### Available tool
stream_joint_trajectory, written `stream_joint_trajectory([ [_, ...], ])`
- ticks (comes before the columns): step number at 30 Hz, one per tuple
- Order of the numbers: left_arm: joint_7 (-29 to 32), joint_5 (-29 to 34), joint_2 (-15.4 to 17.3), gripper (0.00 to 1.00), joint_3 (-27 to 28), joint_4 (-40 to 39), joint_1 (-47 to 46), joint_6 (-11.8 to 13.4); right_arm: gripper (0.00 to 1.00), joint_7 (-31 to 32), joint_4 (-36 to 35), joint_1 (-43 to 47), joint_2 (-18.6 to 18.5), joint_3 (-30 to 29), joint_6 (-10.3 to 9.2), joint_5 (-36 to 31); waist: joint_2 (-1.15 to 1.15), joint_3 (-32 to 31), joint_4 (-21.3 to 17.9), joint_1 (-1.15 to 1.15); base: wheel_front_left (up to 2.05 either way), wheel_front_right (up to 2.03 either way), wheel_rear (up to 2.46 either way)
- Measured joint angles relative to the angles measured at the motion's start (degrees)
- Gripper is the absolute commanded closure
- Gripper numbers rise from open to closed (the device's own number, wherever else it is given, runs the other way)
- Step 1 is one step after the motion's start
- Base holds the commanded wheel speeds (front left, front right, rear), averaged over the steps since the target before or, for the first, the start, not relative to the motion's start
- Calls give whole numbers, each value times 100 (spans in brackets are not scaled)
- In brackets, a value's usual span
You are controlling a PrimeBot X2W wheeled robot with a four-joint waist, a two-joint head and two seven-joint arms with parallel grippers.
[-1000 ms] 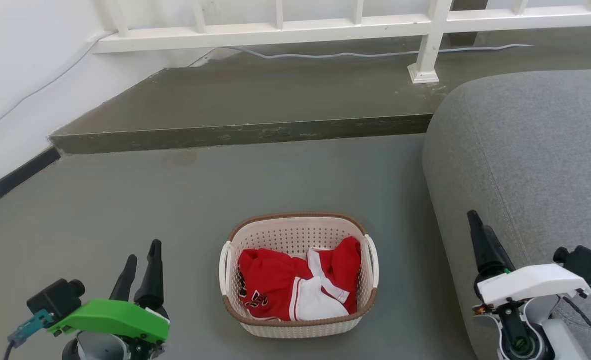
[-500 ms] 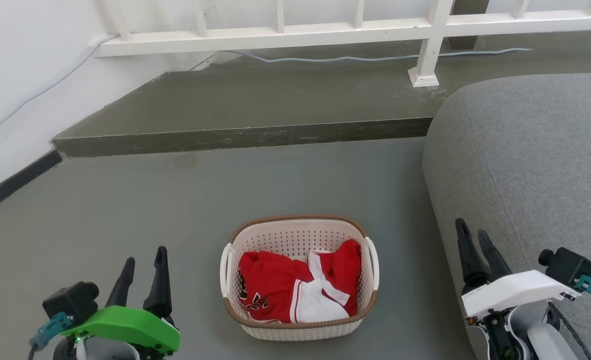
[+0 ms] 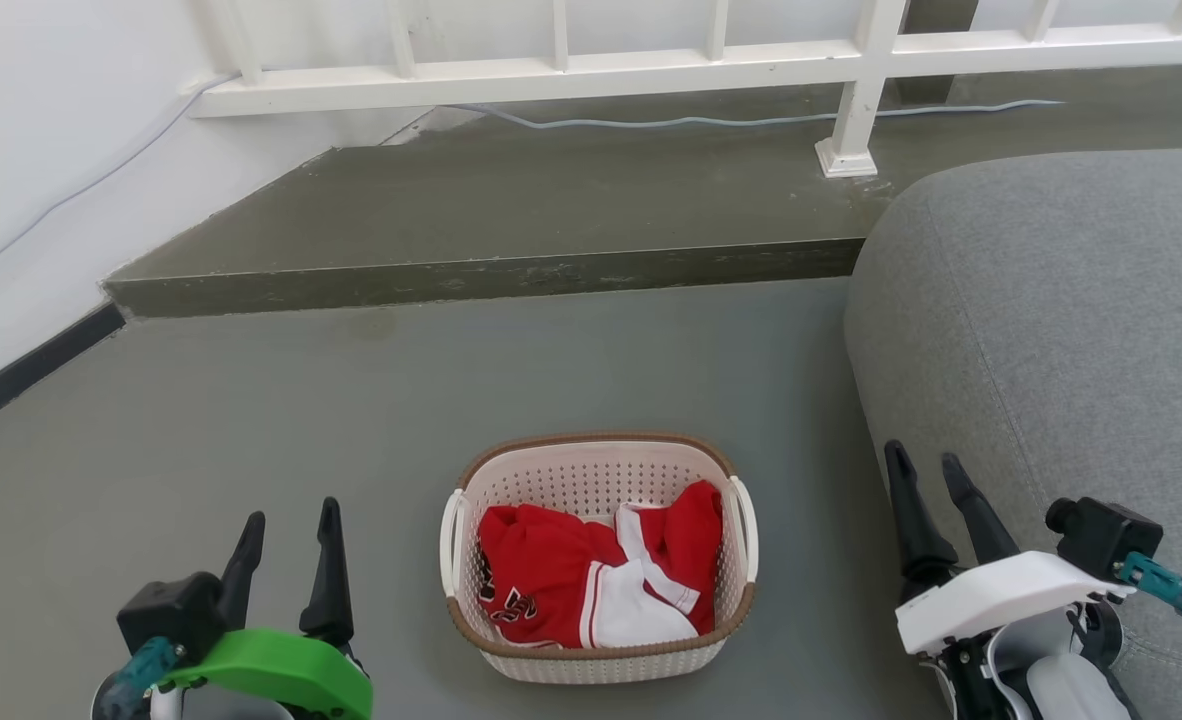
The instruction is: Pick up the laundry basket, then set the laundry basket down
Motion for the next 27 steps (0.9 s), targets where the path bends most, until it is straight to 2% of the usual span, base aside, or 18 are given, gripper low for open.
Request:
stream_joint_trajectory([
  [27,-455,2019,20,0,-320,-339,181,300,0,-447,-401,90,5,413,-243,-1941,0,13,1,0,0,0,0],
])
